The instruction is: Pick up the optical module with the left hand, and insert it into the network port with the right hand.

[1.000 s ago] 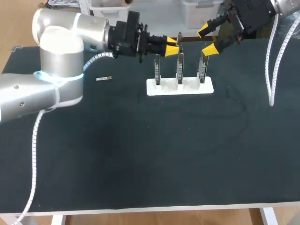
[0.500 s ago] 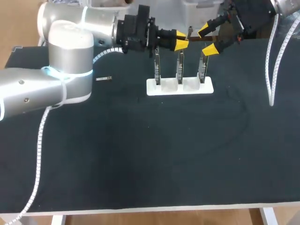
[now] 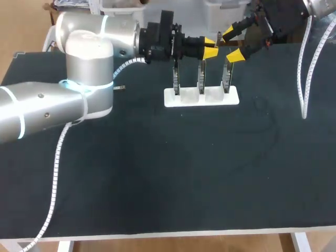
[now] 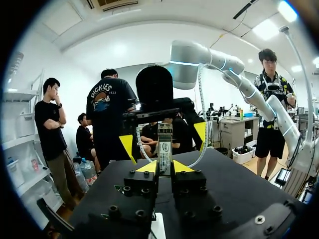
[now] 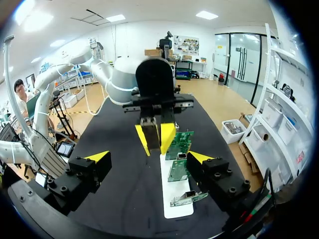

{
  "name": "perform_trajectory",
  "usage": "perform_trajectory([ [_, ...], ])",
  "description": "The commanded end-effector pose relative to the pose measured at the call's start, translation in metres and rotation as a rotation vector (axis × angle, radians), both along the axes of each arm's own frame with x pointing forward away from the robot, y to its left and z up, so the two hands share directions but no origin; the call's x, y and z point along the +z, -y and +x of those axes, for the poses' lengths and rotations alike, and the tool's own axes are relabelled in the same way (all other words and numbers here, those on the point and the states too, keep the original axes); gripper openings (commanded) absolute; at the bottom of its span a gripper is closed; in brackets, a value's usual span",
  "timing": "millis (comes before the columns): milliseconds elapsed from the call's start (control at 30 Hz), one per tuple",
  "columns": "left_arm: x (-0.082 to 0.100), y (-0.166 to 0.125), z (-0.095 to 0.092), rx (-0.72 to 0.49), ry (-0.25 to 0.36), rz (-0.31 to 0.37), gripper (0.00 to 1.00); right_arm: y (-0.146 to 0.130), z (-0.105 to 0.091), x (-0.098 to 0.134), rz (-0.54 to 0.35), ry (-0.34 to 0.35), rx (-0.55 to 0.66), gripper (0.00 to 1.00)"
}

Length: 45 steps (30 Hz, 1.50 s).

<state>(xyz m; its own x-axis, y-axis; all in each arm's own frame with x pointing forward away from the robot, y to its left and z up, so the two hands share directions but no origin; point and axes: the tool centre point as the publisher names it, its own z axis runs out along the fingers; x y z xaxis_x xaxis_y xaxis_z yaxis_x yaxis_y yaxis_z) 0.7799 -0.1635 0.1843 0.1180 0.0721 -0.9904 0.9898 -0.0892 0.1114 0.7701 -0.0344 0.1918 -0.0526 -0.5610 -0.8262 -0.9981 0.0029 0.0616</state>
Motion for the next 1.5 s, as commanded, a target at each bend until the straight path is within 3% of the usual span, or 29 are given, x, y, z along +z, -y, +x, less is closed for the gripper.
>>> perform_trajectory([
  [33, -0.0017, 0.0008, 0.0023, -0.002, 0.002, -0.006, 0.0, -0.0003, 0.0008, 0.0001, 0.0, -0.001, 0.001, 1.0],
  [367, 0.0021, -0.0059, 0.0005, 0.013, 0.008, 0.023, 0.0, -0.0003, 0.0008, 0.0001, 0.0, -0.001, 0.001, 1.0],
  [1500, -0.0009, -0.0026, -0.0015, 0.004, -0.008, 0.016, 0.0, -0.0003, 0.0008, 0.0001, 0.0, -0.001, 0.001, 1.0],
])
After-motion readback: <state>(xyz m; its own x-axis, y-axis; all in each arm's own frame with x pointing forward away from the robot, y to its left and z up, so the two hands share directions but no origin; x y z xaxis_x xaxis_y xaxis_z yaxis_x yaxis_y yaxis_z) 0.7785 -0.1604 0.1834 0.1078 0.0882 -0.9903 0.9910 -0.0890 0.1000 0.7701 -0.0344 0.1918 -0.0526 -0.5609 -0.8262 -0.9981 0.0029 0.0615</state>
